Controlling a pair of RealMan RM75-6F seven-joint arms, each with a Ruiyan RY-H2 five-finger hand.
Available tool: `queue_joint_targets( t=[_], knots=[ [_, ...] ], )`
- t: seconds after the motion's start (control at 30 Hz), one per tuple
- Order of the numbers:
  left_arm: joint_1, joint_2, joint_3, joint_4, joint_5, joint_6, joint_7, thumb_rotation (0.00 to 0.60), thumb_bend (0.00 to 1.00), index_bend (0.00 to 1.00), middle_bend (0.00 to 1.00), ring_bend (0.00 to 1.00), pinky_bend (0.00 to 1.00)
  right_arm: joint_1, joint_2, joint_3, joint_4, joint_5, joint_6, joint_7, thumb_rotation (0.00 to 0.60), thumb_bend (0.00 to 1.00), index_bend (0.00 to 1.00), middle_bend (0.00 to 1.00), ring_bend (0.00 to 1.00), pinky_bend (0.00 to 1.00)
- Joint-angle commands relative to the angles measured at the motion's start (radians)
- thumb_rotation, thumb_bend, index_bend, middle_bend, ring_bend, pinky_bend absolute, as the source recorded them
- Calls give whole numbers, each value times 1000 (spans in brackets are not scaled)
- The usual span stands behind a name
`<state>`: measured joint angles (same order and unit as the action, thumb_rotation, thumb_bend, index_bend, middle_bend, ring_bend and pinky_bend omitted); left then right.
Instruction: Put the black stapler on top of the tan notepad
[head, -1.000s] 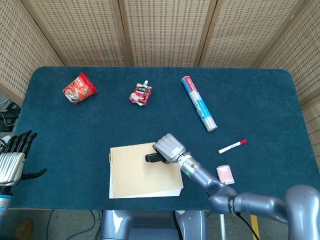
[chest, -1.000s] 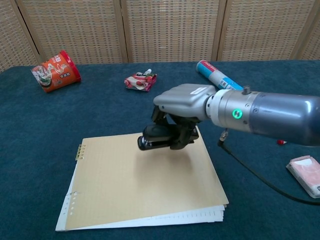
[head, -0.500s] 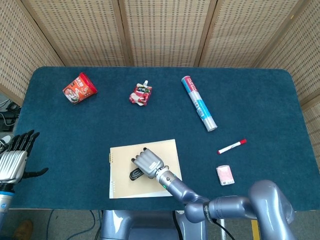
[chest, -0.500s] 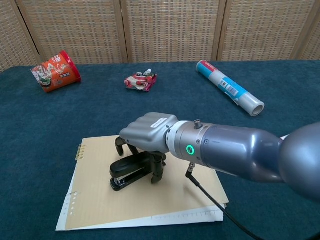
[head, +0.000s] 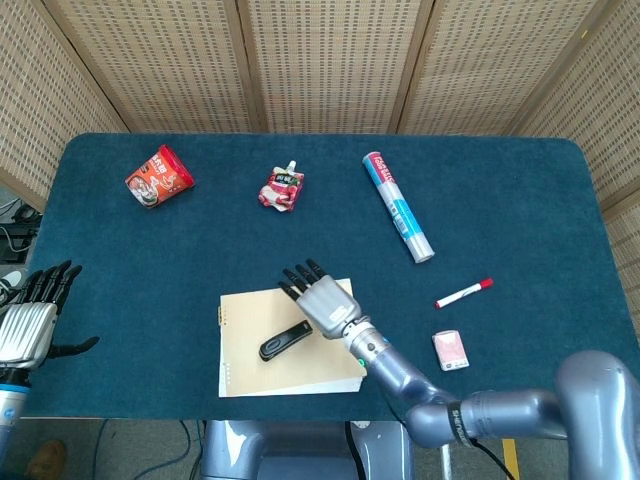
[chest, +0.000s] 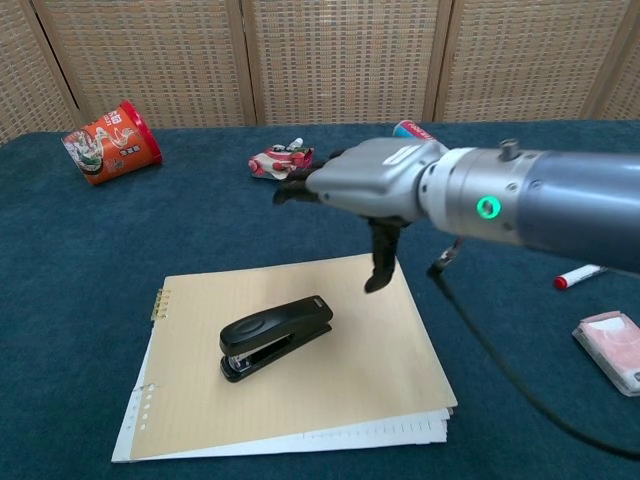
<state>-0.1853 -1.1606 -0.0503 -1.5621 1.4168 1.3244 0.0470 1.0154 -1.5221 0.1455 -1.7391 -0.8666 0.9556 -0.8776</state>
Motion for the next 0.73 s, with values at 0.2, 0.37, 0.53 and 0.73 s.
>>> queue_joint_targets(
  t=[0.2, 0.37, 0.53, 0.73],
  knots=[
    [9, -4, 14, -6, 38, 30, 0, 600, 0, 0, 0, 0, 0, -261, 312, -175, 40, -488, 270, 356, 600, 0, 12, 5, 0, 0],
    [14, -10, 16, -2, 61, 55, 2, 600, 0, 0, 0, 0, 0, -409, 351, -223, 203, -607, 465, 600, 600, 0, 1, 0, 0, 0],
    [18, -12, 20, -5, 83, 77, -1, 600, 0, 0, 0, 0, 0, -544, 337, -251, 331, -592, 569, 733, 600, 0, 0, 0, 0, 0],
    [27, -9, 28, -12, 104, 98, -4, 600, 0, 0, 0, 0, 0, -669, 320, -271, 413, -550, 604, 862, 600, 0, 0, 0, 0, 0]
  ],
)
